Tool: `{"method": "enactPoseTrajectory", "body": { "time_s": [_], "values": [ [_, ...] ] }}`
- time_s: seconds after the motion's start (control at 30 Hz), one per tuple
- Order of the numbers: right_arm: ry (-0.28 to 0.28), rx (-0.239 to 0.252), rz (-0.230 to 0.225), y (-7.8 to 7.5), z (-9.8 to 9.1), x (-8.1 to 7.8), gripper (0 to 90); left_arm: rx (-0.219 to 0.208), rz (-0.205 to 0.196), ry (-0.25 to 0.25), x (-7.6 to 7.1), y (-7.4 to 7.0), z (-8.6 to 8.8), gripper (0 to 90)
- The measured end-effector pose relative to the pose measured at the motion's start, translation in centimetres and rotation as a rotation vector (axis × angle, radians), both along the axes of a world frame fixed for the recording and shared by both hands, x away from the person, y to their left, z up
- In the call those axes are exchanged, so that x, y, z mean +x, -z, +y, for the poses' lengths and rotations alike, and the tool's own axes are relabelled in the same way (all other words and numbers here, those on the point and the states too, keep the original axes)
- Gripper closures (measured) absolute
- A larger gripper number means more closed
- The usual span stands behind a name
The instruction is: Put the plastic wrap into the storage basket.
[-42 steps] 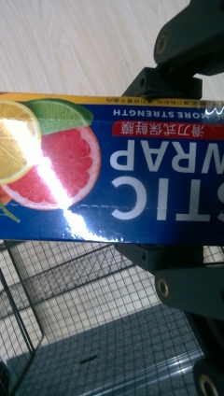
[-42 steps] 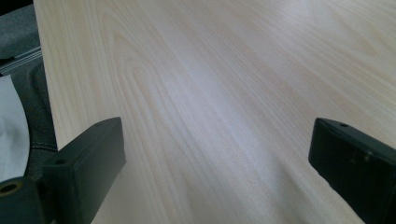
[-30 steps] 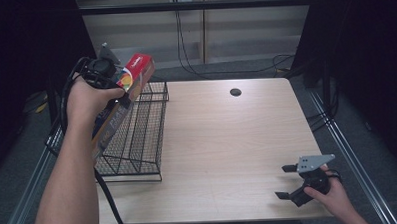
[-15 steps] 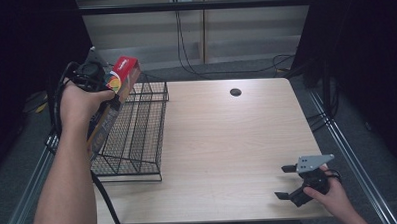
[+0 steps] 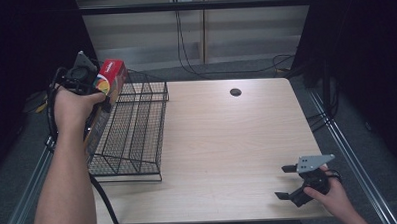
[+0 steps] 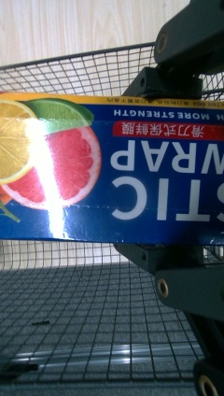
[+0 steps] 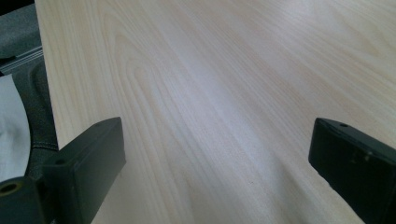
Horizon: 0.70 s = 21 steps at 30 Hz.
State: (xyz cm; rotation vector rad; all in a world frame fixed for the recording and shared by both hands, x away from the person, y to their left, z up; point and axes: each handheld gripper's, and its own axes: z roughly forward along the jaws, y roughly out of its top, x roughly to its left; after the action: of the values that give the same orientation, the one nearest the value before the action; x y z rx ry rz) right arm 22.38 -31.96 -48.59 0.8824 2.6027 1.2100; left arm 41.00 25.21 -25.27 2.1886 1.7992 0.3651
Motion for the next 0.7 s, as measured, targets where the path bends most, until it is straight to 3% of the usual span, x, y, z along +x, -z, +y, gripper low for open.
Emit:
{"method": "enactPoseTrajectory", "body": {
  "time_s": [0.7],
  "values": [
    [-0.005,-0.002,-0.002,0.0,0.1,-0.1,3.4,0.029,0.019,-0.087,0.7,1.6,0.3,40.7]
  ]
}}
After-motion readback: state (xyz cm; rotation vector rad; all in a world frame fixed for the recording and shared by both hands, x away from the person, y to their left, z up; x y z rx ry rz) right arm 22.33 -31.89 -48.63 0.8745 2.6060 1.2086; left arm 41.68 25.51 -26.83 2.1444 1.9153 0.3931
